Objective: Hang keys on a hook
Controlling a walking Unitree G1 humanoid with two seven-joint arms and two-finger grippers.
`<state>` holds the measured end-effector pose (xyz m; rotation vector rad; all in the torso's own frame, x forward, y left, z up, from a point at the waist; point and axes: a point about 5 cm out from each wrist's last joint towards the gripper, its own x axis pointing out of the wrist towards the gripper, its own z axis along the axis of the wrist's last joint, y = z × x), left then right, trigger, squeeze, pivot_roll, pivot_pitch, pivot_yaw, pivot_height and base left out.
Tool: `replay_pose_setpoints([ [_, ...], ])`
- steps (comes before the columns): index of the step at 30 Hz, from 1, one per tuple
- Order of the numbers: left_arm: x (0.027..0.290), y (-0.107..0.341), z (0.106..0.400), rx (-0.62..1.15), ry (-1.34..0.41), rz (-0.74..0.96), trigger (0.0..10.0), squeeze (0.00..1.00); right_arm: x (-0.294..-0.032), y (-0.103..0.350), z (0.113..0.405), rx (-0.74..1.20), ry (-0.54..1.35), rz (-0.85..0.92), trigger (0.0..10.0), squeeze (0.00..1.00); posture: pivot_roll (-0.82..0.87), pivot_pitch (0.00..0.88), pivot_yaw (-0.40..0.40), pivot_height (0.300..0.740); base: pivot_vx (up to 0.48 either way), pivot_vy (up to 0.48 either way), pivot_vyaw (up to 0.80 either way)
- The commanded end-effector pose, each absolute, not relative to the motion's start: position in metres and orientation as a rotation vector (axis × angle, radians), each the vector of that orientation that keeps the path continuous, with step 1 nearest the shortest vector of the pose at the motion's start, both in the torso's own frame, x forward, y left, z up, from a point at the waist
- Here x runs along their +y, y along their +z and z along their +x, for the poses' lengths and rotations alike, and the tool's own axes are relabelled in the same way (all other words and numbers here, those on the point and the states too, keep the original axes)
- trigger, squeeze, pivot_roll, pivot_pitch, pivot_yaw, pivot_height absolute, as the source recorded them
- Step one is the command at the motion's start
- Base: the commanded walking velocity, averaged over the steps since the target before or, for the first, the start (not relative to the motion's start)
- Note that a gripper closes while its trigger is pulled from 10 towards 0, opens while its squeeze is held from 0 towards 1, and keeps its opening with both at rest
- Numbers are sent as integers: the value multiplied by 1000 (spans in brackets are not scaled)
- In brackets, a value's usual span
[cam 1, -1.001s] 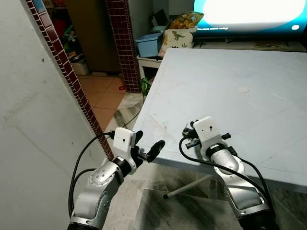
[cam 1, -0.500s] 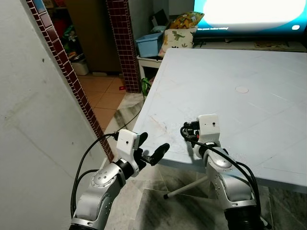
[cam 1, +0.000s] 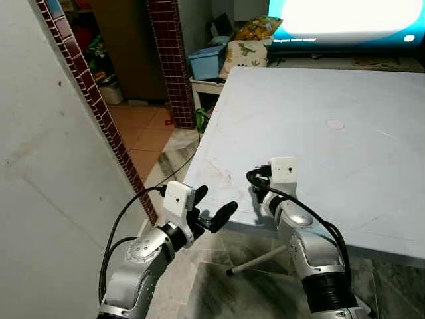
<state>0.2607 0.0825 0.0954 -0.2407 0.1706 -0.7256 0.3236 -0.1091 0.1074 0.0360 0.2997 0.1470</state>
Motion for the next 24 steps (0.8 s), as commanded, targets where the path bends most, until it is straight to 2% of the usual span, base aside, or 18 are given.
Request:
replay_pose_setpoints([
  [1,85,99,259,158,-737,-243,10000,0,-104,108,327,297,163,47,10000,1000,-55,0,111,740,0,0,0],
  [8,86,98,254,170,-761,-259,10000,0,-101,104,332,309,180,49,10000,1000,-50,0,112,740,0,0,0],
  [16,85,97,246,184,-774,-256,10000,0,-91,103,336,309,224,53,10000,871,-33,0,106,740,0,0,0],
  [18,85,98,246,183,-773,-257,10000,0,-91,103,337,310,225,53,10000,871,-33,0,106,740,0,0,0],
  [19,86,98,246,185,-771,-259,10000,0,-91,102,338,313,224,51,10000,722,-31,0,104,740,0,0,0],
  [21,86,97,245,187,-772,-260,10000,0,-91,102,339,316,222,50,10000,714,-31,0,104,740,0,0,0],
  [22,86,97,244,188,-773,-260,10000,0,-91,101,339,318,221,49,10000,675,-31,0,103,740,0,0,0],
  [23,86,97,244,189,-773,-260,10000,0,-91,101,339,320,220,49,10000,592,-31,0,103,740,0,0,0],
  [24,86,97,244,189,-773,-260,10000,0,-91,101,339,321,219,49,10000,592,-31,0,103,740,0,0,0],
])
